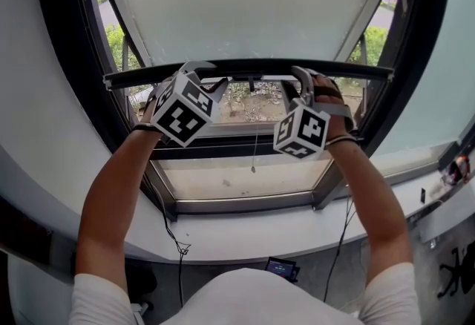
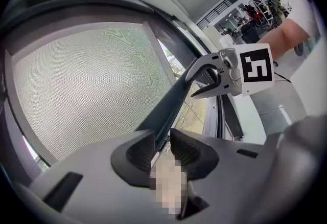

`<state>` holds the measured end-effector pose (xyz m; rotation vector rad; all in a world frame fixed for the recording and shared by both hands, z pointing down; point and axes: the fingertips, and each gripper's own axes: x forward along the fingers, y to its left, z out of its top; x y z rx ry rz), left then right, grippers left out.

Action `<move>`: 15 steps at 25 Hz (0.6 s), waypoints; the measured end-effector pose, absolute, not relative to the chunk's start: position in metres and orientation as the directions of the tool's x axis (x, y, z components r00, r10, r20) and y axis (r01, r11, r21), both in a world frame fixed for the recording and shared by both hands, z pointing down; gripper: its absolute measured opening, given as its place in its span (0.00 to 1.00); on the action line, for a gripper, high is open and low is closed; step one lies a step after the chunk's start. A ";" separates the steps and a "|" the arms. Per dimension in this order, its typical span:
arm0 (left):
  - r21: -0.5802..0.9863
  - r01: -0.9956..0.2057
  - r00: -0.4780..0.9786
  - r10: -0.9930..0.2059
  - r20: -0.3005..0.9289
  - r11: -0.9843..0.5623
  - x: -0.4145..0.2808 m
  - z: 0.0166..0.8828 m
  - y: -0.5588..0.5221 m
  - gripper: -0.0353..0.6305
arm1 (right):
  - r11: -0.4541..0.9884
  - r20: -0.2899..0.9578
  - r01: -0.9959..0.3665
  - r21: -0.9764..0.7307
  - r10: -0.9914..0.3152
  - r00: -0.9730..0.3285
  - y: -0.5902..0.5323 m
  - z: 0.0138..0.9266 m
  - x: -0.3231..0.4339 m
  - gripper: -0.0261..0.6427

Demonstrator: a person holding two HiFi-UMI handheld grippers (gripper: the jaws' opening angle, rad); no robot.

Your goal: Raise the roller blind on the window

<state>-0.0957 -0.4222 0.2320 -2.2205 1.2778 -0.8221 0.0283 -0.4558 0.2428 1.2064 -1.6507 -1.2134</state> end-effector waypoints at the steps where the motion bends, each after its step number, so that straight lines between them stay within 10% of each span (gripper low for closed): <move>1: -0.635 -0.613 0.393 -0.879 0.272 -0.470 -0.096 0.229 -0.422 0.21 | 0.105 0.029 -0.260 0.960 -0.959 -0.281 -0.456 0.240 0.028 0.24; 15: -0.643 -0.605 0.390 -0.879 0.275 -0.470 -0.097 0.201 -0.422 0.19 | 0.220 -0.021 -0.509 0.832 -0.905 -0.425 -0.413 0.252 0.004 0.24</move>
